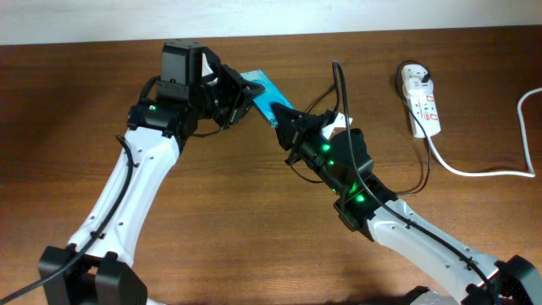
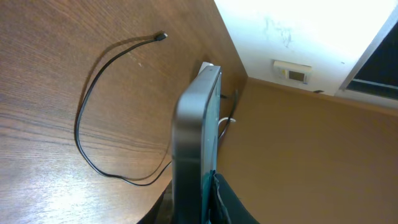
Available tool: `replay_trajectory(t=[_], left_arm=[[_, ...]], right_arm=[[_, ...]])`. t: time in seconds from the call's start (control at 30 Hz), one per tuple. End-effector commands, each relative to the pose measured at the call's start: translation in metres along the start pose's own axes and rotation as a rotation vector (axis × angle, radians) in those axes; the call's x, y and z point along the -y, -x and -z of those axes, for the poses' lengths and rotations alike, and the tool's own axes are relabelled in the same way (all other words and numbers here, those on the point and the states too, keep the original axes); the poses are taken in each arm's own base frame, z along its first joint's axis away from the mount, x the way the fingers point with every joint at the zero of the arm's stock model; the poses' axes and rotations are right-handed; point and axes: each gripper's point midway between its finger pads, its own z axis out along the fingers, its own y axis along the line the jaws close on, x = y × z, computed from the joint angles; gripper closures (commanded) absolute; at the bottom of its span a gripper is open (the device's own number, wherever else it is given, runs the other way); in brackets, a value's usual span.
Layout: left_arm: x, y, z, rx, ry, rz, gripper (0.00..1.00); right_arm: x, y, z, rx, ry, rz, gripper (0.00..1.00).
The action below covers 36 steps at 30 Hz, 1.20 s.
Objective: Plug charger to phone and switch on socket
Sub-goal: 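Release the phone from the right gripper, keep it in the left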
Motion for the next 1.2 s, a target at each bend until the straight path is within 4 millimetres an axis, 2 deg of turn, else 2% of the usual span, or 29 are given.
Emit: replay_trajectory(t=[0.0,0.13,0.2,0.3,0.67,0.7,0.77,0.8,0.83,0.97,1.07,1.13,1.17], left_arm=[[-0.003,0.0,0.0,-0.004,0.009,0.032,0.95],[-0.003,0.0,0.0,-0.004,0.009,0.032,0.99],[-0.004,0.001,0.001,-0.002,0.01,0.035,1.0],[-0.005,0.004,0.003,0.005,0.01,0.04,1.0],[-0.005,0.006,0.004,0.004,0.007,0.044,1.0],[-0.005,0.006,0.004,0.004,0.007,0.044,1.0],[-0.005,0.006,0.004,0.005,0.006,0.044,1.0],[-0.005,0.006,0.004,0.005,0.006,0.044,1.0],[-0.005,0.006,0.004,0.005,0.006,0.043,1.0],[-0.006,0.012,0.007,0.017,0.006,0.03,1.0],[-0.008,0.021,0.012,0.035,0.005,0.004,1.0],[-0.01,0.026,0.015,0.046,0.005,-0.019,1.0],[-0.011,0.03,0.017,0.053,0.005,-0.033,1.0]], right_arm=[[-0.003,-0.008,-0.002,-0.019,0.0,0.073,0.96],[-0.003,-0.007,-0.003,-0.013,-0.003,0.073,0.95],[0.001,-0.005,-0.002,-0.006,-0.017,0.072,0.85],[0.002,-0.005,-0.002,-0.004,-0.024,0.072,0.77],[0.002,-0.005,-0.002,-0.004,-0.024,0.072,0.76],[0.002,-0.004,-0.002,-0.003,-0.023,0.08,0.72],[0.002,-0.003,-0.002,0.003,-0.023,0.106,0.57],[0.002,0.0,-0.002,0.018,-0.023,0.142,0.36],[0.004,0.003,-0.002,0.034,-0.029,0.167,0.24],[0.015,0.012,-0.001,0.072,-0.079,0.219,0.16],[0.016,0.017,-0.001,0.093,-0.088,0.303,0.02],[0.024,0.026,0.001,0.114,-0.131,0.371,0.02],[0.036,0.037,0.004,0.135,-0.19,0.367,0.02]])
